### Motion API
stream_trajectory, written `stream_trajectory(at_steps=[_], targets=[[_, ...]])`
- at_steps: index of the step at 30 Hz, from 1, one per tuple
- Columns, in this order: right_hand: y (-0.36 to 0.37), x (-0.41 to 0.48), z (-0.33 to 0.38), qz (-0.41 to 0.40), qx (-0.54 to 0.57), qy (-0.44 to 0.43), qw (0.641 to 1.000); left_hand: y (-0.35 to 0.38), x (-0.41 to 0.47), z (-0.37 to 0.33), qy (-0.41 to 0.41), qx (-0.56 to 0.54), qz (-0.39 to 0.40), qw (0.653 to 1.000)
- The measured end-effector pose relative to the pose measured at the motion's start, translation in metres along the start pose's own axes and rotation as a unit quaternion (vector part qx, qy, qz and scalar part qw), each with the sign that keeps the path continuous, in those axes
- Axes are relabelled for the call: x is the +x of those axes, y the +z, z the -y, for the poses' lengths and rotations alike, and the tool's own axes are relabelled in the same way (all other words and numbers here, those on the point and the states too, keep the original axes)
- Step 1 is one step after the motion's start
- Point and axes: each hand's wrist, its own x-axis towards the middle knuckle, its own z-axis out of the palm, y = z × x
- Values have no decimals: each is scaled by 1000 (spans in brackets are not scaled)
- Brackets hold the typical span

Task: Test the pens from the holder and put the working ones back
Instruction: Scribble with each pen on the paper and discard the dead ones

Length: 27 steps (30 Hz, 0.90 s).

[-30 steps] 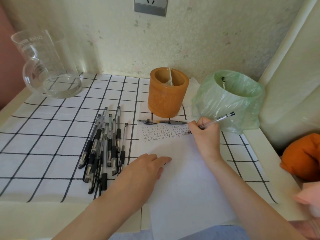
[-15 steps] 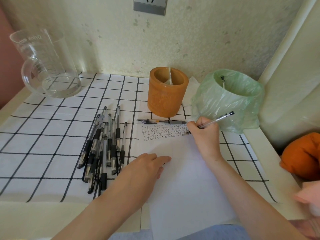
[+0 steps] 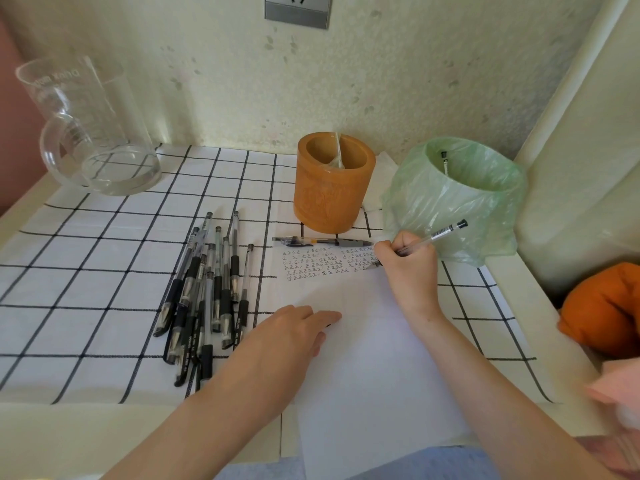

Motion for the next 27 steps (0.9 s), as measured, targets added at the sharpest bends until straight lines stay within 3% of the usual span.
stream_trajectory(at_steps=[8, 11, 15, 19, 27], targets=[[-2, 2, -3, 6, 17, 12, 1000, -4, -2, -3, -5, -19, -11, 1000], [-5, 0, 4, 0, 85, 41, 995, -18, 0, -9, -47, -120, -30, 991], [-11, -9, 39, 97, 188, 82, 974, -36, 3, -14, -87, -272, -89, 954], [-18, -26, 67, 227, 273, 151, 923, -44, 5, -14, -133, -348, -126, 919], [-16, -44, 70, 253, 217, 97, 938, -43, 2, -20, -150, -316, -117, 929]])
